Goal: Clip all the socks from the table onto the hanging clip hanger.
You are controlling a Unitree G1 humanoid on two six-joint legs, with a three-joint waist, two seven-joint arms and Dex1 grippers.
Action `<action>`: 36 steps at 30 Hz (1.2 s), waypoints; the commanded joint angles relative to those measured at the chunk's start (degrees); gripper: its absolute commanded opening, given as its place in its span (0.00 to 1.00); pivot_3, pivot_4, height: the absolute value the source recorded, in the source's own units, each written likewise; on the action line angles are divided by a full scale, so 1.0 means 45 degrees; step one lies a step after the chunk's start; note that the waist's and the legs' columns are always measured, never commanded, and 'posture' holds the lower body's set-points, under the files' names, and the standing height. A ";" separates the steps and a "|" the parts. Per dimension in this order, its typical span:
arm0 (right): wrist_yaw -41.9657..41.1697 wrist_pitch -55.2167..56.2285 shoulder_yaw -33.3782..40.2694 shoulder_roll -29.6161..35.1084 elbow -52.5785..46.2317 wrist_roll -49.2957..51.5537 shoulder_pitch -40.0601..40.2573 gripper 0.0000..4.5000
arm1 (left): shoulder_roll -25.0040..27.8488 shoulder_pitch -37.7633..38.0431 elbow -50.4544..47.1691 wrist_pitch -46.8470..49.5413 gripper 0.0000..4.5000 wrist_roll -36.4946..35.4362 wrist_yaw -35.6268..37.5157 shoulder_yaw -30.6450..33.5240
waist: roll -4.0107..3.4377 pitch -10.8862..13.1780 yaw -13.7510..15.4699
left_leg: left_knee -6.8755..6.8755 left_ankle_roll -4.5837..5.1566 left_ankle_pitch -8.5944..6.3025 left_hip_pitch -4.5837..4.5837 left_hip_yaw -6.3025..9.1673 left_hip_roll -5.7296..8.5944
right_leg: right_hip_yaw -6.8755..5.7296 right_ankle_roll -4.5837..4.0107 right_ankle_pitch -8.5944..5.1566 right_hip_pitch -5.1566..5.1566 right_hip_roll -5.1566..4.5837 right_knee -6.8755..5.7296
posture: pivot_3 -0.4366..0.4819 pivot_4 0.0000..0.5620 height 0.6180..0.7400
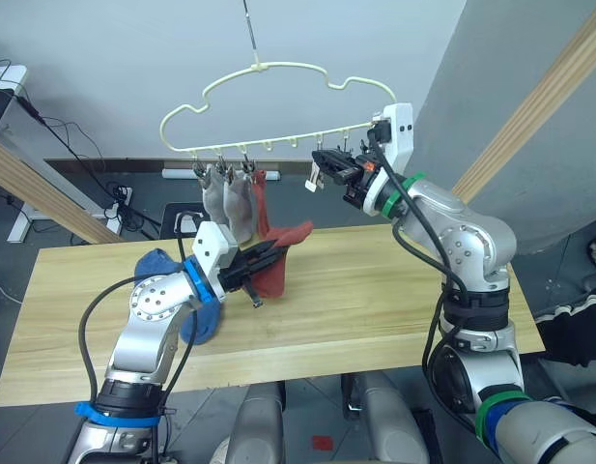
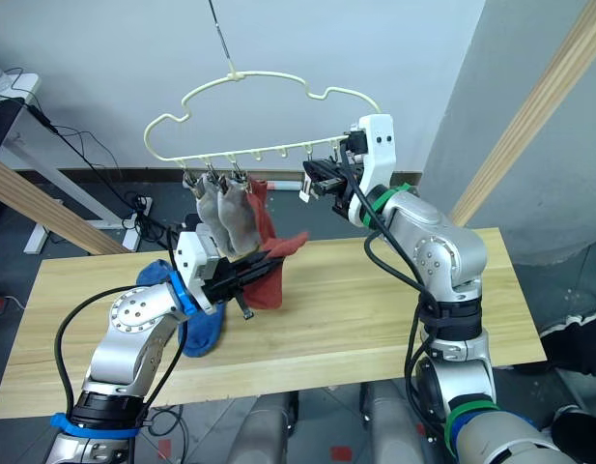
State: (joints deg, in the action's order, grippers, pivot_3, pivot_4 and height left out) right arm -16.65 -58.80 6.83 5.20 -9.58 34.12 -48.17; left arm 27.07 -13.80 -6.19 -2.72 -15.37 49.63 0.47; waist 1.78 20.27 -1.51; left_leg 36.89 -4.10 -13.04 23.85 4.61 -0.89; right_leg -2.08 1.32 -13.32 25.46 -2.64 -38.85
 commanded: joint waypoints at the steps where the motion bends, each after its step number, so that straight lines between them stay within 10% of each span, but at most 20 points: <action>1: 0.0641 -0.1621 0.0774 -0.0020 -0.0107 0.0869 0.0038 0.00 | -0.0290 -0.0057 -0.0203 -0.1626 0.01 0.0629 -0.0637 0.0097 | 0.0001 0.0000 0.0002 | 0.0001 0.0001 -0.0001 0.0004 0.0002 0.0002 | -0.0003 0.0000 0.0000 0.0000 -0.0001 0.0002 | 0.46 0.66 1.00; 29: 0.2446 -0.3936 0.1785 -0.0638 -0.0342 0.3064 -0.0240 0.00 | -0.0497 -0.1236 0.1734 -0.5305 0.01 0.2075 -0.2142 -0.0129 | 0.0000 0.0000 -0.0027 | -0.0012 0.0023 -0.0013 0.0013 -0.0001 0.0005 | -0.0009 0.0019 -0.0011 0.0001 0.0000 0.0029 | 0.46 0.63 1.00; 36: 0.2573 -0.4022 0.1830 -0.0525 -0.0304 0.3316 -0.0277 0.52 | -0.0511 -0.1352 0.2012 -0.5590 0.00 0.2143 -0.2140 -0.0177 | -0.0001 0.0001 -0.0047 | -0.0015 0.0024 -0.0013 0.0023 -0.0002 0.0003 | -0.0010 0.0019 -0.0011 0.0009 0.0001 0.0033 | 0.46 0.62 1.00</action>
State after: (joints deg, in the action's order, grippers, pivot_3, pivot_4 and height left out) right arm -5.25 -76.90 14.45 2.70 -9.67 48.35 -49.21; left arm 24.84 -19.38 3.37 -26.45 -5.60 40.53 0.19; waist 1.78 20.28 -1.72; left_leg 36.82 -3.99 -13.10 23.98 4.59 -0.87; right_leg -2.12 1.41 -13.37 25.53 -2.64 -38.71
